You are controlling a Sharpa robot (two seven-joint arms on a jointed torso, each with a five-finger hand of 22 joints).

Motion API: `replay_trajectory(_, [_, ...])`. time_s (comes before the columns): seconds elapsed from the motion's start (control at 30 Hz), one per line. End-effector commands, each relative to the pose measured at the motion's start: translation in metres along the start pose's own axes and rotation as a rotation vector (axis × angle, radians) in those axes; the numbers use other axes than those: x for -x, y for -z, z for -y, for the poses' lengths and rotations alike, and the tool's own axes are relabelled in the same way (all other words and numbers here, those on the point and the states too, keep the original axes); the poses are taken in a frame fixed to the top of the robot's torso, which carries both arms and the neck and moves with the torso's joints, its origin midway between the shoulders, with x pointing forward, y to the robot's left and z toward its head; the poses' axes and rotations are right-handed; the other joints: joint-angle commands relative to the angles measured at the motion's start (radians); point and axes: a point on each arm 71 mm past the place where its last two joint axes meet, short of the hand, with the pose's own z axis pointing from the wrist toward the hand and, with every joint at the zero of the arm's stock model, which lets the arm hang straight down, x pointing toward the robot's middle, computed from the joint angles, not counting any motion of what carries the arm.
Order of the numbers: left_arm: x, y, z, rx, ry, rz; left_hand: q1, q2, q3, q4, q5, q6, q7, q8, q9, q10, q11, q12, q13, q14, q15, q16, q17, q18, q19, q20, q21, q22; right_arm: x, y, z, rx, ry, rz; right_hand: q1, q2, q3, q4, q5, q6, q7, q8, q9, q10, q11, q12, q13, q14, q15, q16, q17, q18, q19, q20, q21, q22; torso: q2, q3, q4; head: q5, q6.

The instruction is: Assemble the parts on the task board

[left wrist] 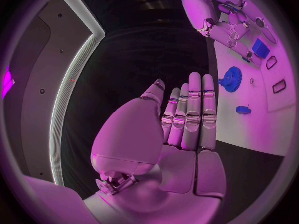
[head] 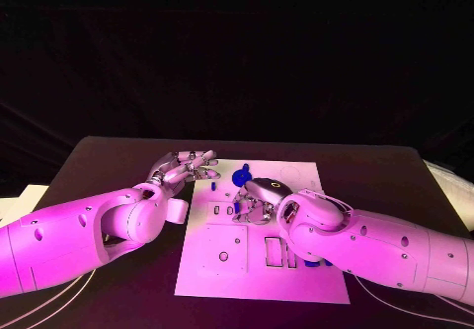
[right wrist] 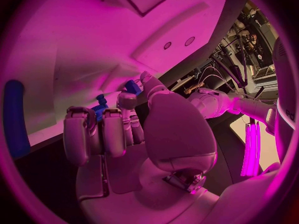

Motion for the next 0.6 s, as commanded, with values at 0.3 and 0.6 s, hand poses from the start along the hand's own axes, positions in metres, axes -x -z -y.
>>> replay_trajectory(0.3, [-0.001, -0.001, -0.001, 0.026, -0.025, -0.010, 0.023, 0.006, 0.016, -0.022, -0.001, 0.008, 0.002, -0.006, 0.000, 0.005, -0.003, -0.012, -0.003, 0.005, -0.005, -0.005, 0.015, 0.012, 0.014, -0.003, 0.015, 0.007, 0.015, 0.010, -0.008, 0.104, -0.070, 0.181, 0.019, -0.001, -0.054, 0.023, -0.007, -0.070, 0.015, -0.002, -0.002, -0.035, 0.014, -0.031, -0.034, 0.059, 0.019, -0.014, 0.052, 0.013, -0.025, 0.010, -0.020, 0.017, -0.001, 0.0008, -0.0025, 0.001, 0.004])
replay_trajectory(0.6, [-0.002, 0.001, -0.009, 0.143, -0.167, -0.048, -0.032, -0.019, 0.018, 0.004, -0.007, 0.048, -0.040, 0.001, 0.005, 0.157, -0.060, 0.045, 0.027, 0.271, -0.075, 0.270, 0.241, 0.013, 0.198, -0.072, 0.153, 0.078, 0.035, 0.022, -0.008, 0.215, -0.103, 0.203, 0.045, 0.003, -0.096, 0.051, -0.011, -0.102, 0.024, 0.000, -0.001, -0.056, 0.022, -0.046, -0.058, 0.055, 0.027, -0.024, 0.043, 0.017, -0.038, 0.019, -0.031, -0.001, -0.007, 0.0059, -0.0028, 0.001, 0.008])
